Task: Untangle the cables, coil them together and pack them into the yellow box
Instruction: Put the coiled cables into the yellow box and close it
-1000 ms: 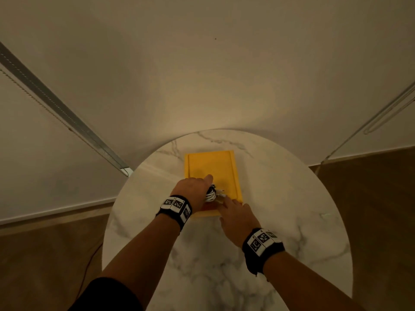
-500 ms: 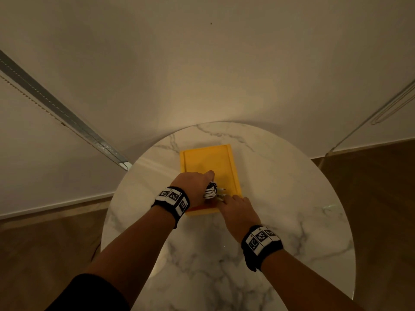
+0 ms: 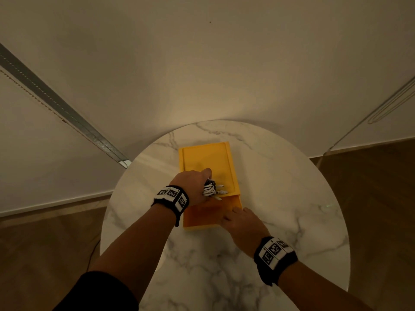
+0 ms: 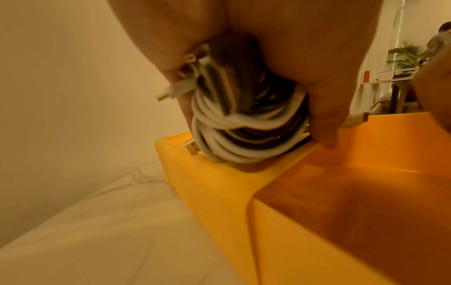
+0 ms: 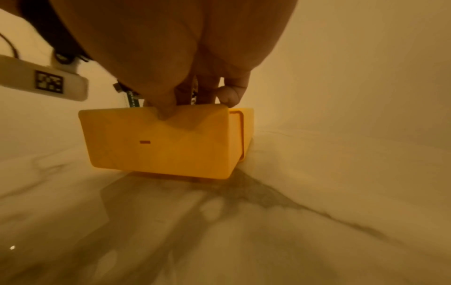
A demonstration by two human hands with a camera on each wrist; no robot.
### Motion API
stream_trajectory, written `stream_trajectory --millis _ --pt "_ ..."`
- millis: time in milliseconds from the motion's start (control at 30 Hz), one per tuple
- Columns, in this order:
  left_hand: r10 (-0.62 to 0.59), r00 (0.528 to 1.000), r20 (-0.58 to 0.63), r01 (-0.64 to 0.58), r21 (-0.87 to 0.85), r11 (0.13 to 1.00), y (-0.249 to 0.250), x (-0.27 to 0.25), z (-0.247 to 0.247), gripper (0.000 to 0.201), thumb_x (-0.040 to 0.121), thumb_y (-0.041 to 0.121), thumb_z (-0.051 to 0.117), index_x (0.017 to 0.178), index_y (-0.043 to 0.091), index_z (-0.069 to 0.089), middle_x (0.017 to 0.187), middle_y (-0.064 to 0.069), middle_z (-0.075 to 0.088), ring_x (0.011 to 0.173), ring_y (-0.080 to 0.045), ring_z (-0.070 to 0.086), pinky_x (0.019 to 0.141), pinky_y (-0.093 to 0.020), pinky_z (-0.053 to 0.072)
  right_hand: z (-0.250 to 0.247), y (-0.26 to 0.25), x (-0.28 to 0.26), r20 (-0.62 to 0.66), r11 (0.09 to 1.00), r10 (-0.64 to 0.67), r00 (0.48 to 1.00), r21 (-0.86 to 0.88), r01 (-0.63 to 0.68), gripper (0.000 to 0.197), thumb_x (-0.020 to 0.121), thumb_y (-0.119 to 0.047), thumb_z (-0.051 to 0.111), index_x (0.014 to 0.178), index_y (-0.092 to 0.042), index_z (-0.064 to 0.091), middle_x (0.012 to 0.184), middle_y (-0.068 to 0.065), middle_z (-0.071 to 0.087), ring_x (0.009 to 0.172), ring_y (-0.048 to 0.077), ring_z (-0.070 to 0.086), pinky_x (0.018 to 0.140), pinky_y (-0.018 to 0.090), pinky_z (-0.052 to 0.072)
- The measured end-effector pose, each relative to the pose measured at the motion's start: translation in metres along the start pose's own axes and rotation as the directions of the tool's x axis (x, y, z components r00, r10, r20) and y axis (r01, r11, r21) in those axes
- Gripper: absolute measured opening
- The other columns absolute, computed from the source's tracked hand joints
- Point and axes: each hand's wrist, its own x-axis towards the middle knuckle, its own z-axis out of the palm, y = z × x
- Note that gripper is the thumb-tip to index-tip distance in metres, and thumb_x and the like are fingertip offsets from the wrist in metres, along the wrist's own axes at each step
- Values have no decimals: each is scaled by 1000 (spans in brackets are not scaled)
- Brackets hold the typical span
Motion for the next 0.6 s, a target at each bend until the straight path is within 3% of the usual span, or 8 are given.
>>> stream_trajectory --millis 133,400,467,533,600 --pt "-10 1000 -10 10 -10 1000 1 -2 2 52 82 41 75 118 22 44 92 -4 69 83 -30 68 67 -37 55 6 -12 -25 26 999 -43 999 24 42 44 61 -11 85 101 -27 74 85 -5 66 72 18 61 54 30 50" --pt "-30 999 -18 29 -37 999 4 -7 1 52 82 42 76 120 22 45 96 -5 70 86 -30 68 68 -38 52 16 -26 -50 119 999 -22 993 50 16 34 74 -18 77 105 -30 72 90 -9 68 75 17 60 59 29 49" --pt "-38 999 -20 37 -38 999 5 -8 2 50 84 38 74 120 22 45 95 -5 70 85 -31 67 68 -38 54 8 -20 -45 92 990 37 995 130 -49 22 90 -29 61 111 -29 68 98 -7 66 85 18 58 70 33 53" --pt "-49 999 -17 49 -41 998 5 -9 3 46 85 31 72 121 22 45 94 -6 69 84 -32 67 68 -39 55 -4 -5 -33 11 915 249 969 324 -239 33 99 -38 45 124 -25 61 118 -2 62 105 21 55 89 39 51" --pt "-55 998 -22 54 -48 997 5 -10 2 46 84 27 72 122 22 45 93 -6 69 83 -32 67 68 -39 55 -17 15 -16 -12 821 392 920 455 -345 48 98 -35 44 143 -21 46 143 2 50 131 21 46 108 40 41"
